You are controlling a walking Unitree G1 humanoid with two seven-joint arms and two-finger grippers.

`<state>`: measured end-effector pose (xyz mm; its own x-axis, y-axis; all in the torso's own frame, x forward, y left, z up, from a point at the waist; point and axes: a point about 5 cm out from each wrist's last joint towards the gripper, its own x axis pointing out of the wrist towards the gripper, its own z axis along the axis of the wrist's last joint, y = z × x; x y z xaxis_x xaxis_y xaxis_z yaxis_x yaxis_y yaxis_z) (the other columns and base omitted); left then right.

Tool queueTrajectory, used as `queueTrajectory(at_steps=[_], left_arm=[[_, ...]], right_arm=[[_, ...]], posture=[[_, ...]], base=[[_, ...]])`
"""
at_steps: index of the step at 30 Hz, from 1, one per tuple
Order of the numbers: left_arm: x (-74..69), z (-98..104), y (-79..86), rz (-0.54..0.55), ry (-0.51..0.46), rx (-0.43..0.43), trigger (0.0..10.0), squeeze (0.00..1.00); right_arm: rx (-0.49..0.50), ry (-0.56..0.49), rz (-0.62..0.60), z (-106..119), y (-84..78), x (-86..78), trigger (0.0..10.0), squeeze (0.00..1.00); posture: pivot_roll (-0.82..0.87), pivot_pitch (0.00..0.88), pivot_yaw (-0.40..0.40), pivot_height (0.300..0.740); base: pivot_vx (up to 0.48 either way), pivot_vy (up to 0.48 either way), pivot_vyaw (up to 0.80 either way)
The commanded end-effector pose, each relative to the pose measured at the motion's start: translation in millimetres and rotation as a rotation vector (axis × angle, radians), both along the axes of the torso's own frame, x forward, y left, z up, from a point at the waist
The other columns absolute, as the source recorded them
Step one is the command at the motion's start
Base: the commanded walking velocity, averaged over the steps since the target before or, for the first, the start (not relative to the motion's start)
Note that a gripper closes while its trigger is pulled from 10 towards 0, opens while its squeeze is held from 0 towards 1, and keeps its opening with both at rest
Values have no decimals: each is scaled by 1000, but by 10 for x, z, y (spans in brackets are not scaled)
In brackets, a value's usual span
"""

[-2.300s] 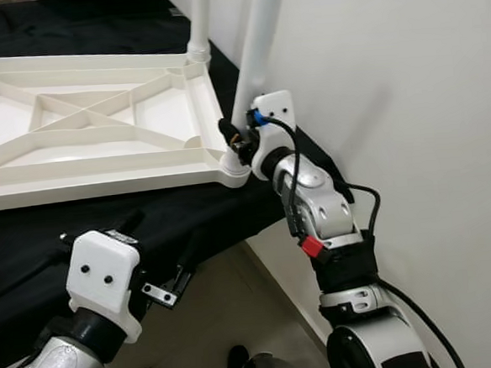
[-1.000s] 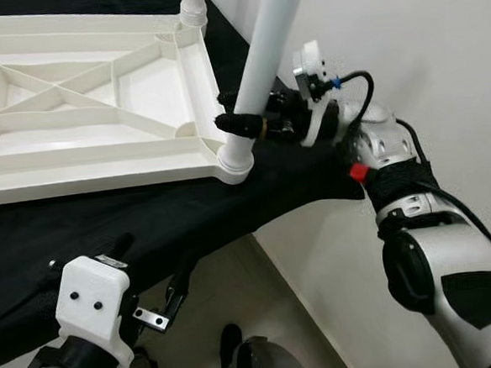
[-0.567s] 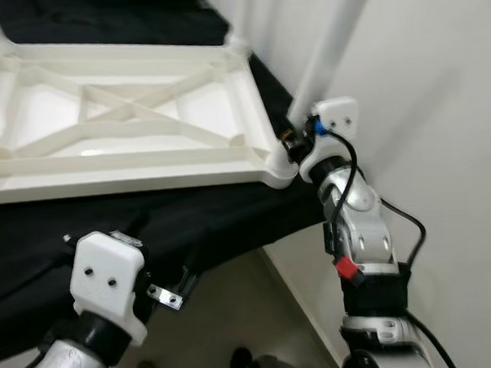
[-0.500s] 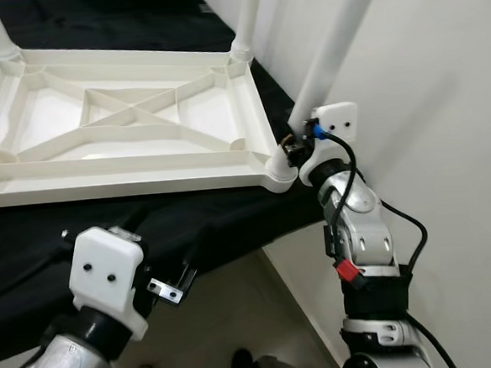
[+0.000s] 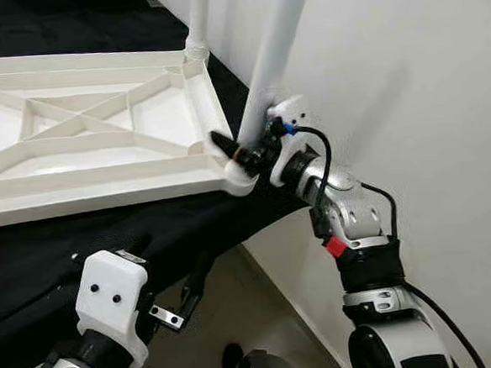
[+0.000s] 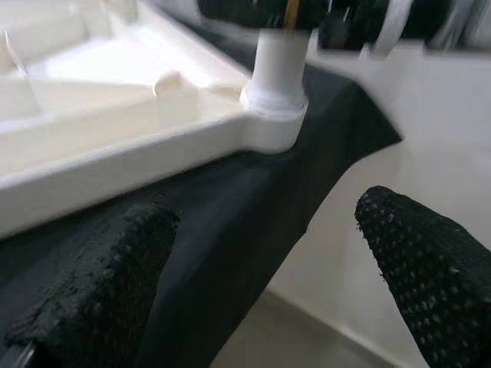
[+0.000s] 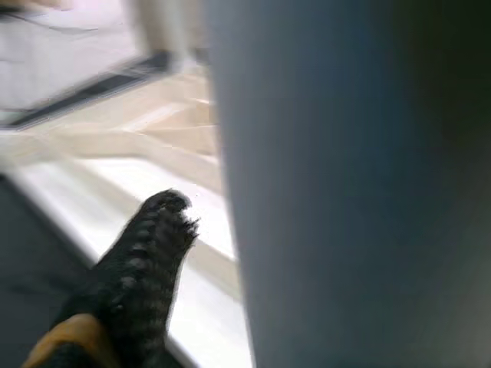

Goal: Building children table

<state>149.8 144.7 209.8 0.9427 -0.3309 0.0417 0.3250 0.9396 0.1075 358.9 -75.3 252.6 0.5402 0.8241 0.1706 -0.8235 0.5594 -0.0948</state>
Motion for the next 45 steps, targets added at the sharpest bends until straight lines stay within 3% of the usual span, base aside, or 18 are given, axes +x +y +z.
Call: queueTrajectory(at_steps=[1,2,4,10,12,14,16,18,24,25,33,39,42,44,45], left_arm=[[-52,-43,-12,-10,26,3,10000,0],[-70,-53,1,-5,31,4,10000,0],[-95,-73,20,-1,41,13,10000,0],[-123,-94,46,6,51,29,10000,0],[-128,-90,64,13,47,35,10000,0],[-124,-76,75,14,40,36,10000,0],[-124,-73,77,14,37,35,10000,0],[-118,-70,64,7,36,35,10000,0],[-104,-48,51,-3,19,41,10000,0],[-103,-41,58,1,14,43,10000,0],[-85,-24,62,0,4,50,10000,0],[-68,-11,47,-5,0,46,10000,0],[-65,-13,36,-8,2,41,10000,0],[-66,-18,21,-15,4,35,10000,0],[-66,-18,21,-15,4,35,10000,0]], right_arm=[[-64,-76,52,78,-80,77,10000,98],[-89,-106,75,172,-176,150,10000,0],[-117,-138,145,328,-282,206,10000,0],[-157,-133,311,452,-310,177,10000,0],[-225,-119,433,447,-306,129,10000,0],[-269,-109,480,393,-292,125,10000,0],[-276,-105,478,368,-286,132,10000,0],[-232,-37,452,248,-283,161,10000,0],[-238,-29,355,65,-328,226,10000,0],[-202,-27,344,81,-362,242,0,0],[-123,-38,391,269,-532,240,0,0],[-52,-21,366,243,-614,248,0,0],[46,13,328,82,-566,234,0,0],[-18,52,176,-259,-423,196,0,0],[-18,52,176,-259,-423,196,0,0]], posture=[[134,372,-211,740],[144,388,-215,740],[155,399,-220,740],[169,405,-226,740],[175,407,-229,740],[171,411,-232,740],[171,411,-232,740],[163,409,-242,740],[184,403,-237,740],[184,394,-235,740],[170,367,-232,740],[156,355,-232,740],[139,344,-237,740],[135,342,-236,740],[135,342,-236,740]], base=[[0,0,0],[0,0,0],[0,0,0],[0,0,0],[0,0,0],[0,0,0],[0,0,0],[0,0,0],[0,0,0],[0,0,0],[0,0,0],[0,0,0],[0,0,0],[0,0,0],[0,0,0]])
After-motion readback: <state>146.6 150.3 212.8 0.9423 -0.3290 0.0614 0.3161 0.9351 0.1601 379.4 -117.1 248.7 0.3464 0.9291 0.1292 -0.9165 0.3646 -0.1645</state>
